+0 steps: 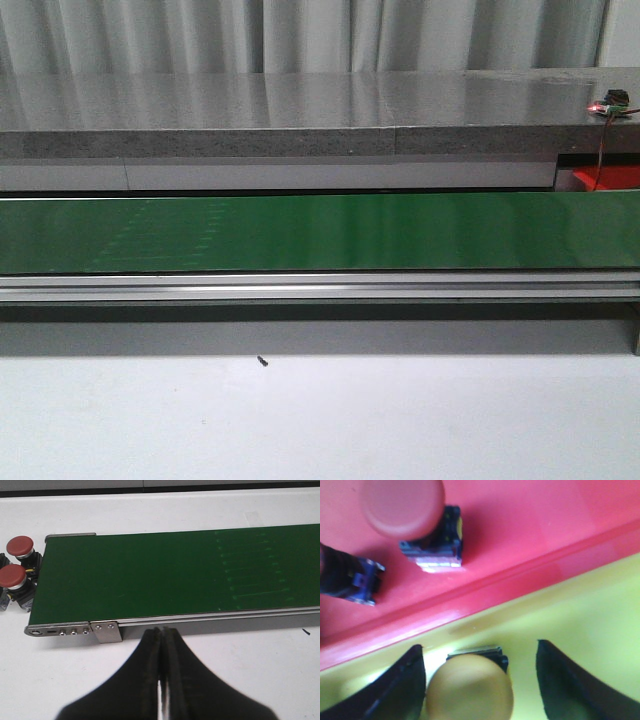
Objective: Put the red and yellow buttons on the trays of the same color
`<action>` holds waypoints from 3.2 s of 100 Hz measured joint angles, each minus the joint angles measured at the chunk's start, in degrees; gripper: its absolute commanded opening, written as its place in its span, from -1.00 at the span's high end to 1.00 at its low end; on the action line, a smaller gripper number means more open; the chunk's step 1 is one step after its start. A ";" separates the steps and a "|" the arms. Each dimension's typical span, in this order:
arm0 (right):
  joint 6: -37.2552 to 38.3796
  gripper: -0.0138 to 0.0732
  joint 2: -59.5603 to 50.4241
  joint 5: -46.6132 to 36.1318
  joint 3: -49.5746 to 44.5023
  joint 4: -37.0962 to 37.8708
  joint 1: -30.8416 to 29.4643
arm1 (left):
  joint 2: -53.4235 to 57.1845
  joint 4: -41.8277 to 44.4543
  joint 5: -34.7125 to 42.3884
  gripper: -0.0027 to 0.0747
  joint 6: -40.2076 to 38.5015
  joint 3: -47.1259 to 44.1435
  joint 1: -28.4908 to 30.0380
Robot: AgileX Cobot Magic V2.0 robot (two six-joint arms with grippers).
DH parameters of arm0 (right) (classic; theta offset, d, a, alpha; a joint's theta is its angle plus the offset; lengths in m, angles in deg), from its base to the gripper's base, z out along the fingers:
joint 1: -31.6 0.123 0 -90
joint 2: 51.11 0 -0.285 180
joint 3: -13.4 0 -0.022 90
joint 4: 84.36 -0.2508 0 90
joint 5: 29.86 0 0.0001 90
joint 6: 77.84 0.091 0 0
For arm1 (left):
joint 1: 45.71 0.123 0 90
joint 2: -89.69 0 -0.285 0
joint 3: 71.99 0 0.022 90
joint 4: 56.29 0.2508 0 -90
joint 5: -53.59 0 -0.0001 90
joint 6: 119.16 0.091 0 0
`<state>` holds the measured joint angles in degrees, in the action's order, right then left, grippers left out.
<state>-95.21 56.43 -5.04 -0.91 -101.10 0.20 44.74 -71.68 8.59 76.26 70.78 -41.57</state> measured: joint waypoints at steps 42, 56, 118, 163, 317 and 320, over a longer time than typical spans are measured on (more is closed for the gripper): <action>0.00 0.77 -17.02 -3.90 -10.23 1.08 7.11 | 0.00 0.00 0.14 0.98 0.00 0.00 0.00; -0.09 0.96 -23.44 -4.63 -13.83 1.52 10.54 | 0.00 0.00 0.14 0.98 0.00 0.00 0.00; -2.01 0.96 -47.11 -0.86 -23.21 1.66 23.52 | 0.00 0.00 0.14 0.98 0.00 0.00 0.00; -2.01 0.96 -62.03 0.39 -32.38 1.46 24.69 | -2.00 0.00 1.13 0.98 -0.37 0.66 0.42; -2.01 0.96 -62.37 0.50 -32.61 1.34 24.69 | -70.43 8.96 -10.64 -0.44 -18.45 45.81 19.61; -2.01 0.96 -62.37 0.50 -32.61 1.34 24.69 | -70.67 8.95 -10.75 -0.44 -18.68 45.83 19.61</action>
<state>-97.22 -5.94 -4.54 -33.52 -99.76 24.89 -25.93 -62.73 -2.16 57.58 116.61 -21.96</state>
